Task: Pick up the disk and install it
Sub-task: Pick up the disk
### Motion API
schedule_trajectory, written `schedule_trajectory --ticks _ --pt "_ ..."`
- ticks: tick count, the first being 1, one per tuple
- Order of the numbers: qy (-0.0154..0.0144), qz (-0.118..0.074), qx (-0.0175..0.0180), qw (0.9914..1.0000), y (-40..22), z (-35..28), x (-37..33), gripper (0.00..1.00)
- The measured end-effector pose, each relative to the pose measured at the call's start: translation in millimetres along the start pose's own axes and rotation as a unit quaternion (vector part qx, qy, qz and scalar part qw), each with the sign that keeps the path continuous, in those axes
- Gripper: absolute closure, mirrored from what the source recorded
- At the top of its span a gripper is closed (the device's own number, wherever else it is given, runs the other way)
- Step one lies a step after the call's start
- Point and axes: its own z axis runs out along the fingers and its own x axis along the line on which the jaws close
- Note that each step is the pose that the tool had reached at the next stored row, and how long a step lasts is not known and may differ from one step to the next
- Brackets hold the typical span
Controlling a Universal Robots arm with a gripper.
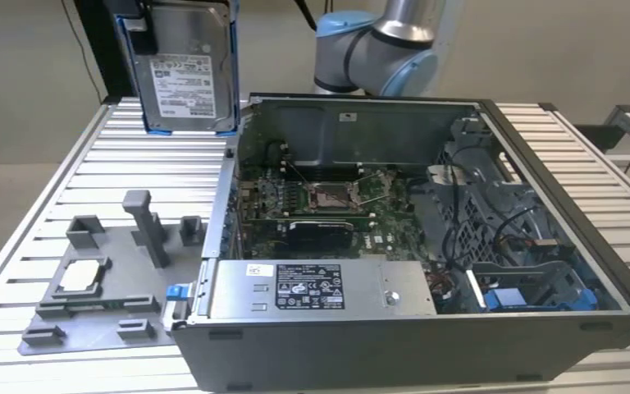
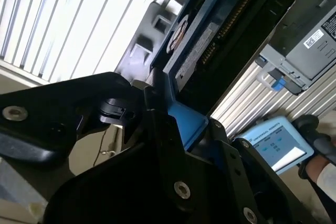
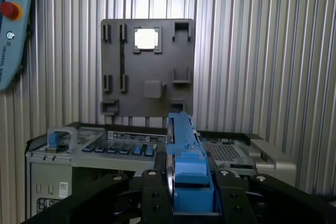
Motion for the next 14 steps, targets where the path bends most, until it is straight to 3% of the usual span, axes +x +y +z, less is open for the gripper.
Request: schedule_trajectory --ticks 7,14 --pt "0.0 0.0 -0.0002 1.0 -26.8 0.0 0.7 1.0" --pt "0.0 0.0 -0.0002 1.0 -45.2 0.1 1.2 1.0"
